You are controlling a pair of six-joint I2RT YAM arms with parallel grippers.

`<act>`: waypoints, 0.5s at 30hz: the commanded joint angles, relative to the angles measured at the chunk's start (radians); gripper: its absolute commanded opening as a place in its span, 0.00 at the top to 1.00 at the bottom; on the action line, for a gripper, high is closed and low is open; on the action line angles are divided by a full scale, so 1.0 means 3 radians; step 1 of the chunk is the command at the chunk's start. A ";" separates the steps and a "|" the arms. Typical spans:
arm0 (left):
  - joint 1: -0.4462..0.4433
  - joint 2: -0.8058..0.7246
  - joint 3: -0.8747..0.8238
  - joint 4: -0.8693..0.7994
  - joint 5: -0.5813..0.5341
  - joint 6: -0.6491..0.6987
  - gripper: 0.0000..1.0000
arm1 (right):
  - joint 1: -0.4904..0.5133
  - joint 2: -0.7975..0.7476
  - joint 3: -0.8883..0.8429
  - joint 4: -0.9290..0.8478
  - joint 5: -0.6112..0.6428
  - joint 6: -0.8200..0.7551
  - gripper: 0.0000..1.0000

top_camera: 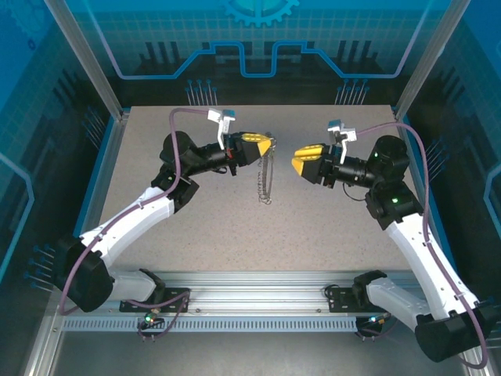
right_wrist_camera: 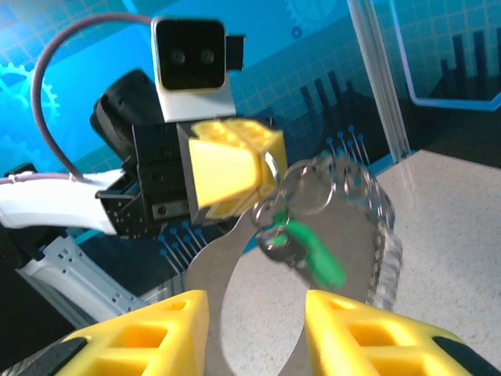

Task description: Put the keys on the keyring

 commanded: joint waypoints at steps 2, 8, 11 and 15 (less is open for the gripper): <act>-0.0025 -0.0066 -0.0010 0.0381 -0.0020 -0.0165 1.00 | 0.0004 0.0121 0.0172 0.0453 0.0062 0.0295 0.60; -0.0048 -0.0021 0.0009 0.0428 -0.0009 -0.0209 1.00 | 0.0214 0.0296 0.0279 0.0560 0.0111 0.0301 0.59; -0.0061 -0.0009 0.0020 0.0425 -0.0006 -0.0211 1.00 | 0.0309 0.0365 0.0334 0.0577 0.0140 0.0272 0.59; -0.0071 0.0006 0.0031 0.0412 0.0003 -0.0200 1.00 | 0.0375 0.0425 0.0383 0.0591 0.0160 0.0255 0.60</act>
